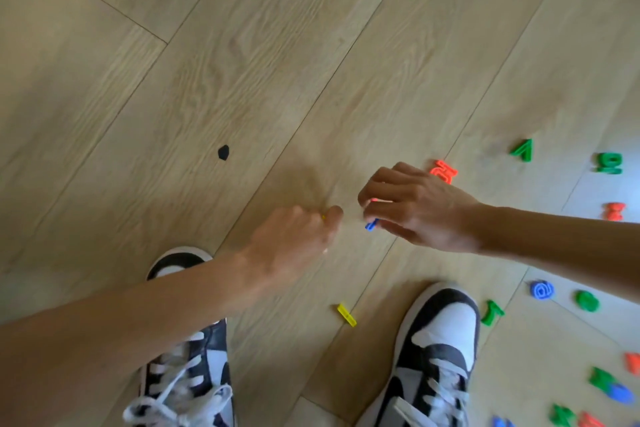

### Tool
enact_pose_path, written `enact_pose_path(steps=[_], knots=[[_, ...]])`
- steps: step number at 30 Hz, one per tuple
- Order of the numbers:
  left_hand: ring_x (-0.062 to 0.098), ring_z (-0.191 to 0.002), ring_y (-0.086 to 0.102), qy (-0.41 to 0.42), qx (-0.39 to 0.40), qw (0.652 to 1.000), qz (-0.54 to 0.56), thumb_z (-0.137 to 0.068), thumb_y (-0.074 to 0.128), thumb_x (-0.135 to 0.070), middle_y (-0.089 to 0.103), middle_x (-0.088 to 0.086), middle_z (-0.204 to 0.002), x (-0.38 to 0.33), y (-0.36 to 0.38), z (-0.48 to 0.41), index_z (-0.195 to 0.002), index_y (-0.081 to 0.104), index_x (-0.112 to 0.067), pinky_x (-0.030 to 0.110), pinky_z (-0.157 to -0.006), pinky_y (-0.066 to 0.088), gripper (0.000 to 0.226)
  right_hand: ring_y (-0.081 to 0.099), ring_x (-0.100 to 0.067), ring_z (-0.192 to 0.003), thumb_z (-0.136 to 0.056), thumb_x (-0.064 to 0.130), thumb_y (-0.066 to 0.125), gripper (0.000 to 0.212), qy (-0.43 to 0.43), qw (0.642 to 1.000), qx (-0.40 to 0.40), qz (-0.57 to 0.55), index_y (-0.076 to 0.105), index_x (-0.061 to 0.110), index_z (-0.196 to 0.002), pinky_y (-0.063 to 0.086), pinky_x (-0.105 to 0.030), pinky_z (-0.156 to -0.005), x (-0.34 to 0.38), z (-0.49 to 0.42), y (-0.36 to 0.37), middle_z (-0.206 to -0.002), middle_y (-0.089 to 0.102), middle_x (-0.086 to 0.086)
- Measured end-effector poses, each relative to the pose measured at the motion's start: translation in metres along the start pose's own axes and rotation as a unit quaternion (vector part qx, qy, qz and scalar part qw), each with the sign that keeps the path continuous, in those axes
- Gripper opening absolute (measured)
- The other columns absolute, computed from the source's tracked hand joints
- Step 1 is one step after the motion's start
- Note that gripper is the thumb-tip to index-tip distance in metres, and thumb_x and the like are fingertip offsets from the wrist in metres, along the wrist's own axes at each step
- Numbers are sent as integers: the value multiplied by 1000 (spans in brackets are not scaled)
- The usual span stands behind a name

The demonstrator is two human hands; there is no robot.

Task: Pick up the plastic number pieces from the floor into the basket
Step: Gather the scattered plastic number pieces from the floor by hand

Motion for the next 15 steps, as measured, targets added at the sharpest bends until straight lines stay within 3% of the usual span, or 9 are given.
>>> enact_pose_path(steps=[3,7,9,12,15], knots=[[18,-52,66,34,-41,998,-41,-56,88,-26,65,-1,-60,-2,-9,3,-95,65,-16,24,-39,41,46,61,-31,-97,-96,8,58,8,-23,999,4,38,65,11,-96,48,-39,-77,2,3,11,-104,66,-6],[27,-80,65,37,-57,996,52,-94,56,-21,64,2,-91,10,-1,-2,-102,56,-17,40,-69,54,9,57,-31,-83,-97,0,49,17,-22,998,-14,60,63,9,-94,46,-38,-71,-5,4,10,-95,63,-8],[30,-79,65,22,-96,991,92,-93,58,-23,64,5,-89,19,-8,-1,-101,57,-14,42,-68,53,12,58,-31,-81,-97,0,50,16,-20,997,-21,67,64,8,-95,46,-39,-71,-7,2,8,-94,63,-9],[35,-60,62,7,-165,975,149,-81,75,-25,63,9,-71,35,-27,6,-90,61,-8,37,-51,50,24,59,-30,-81,-94,5,59,7,5,999,-30,34,65,9,-95,46,-39,-72,-9,-1,1,-94,64,-8],[32,-60,58,-50,-163,963,207,-80,74,-40,61,5,-69,66,-35,6,-82,62,-8,38,-54,47,34,59,-20,-81,-90,10,65,5,82,992,-66,-62,65,14,-94,42,-31,-75,-19,-6,-11,-93,63,0]])
Point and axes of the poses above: each hand's wrist, its own z-axis away from the middle knuckle, its own y-axis out of the palm, x = y × z, the point moved 10 cm from there along -z, towards the middle knuckle
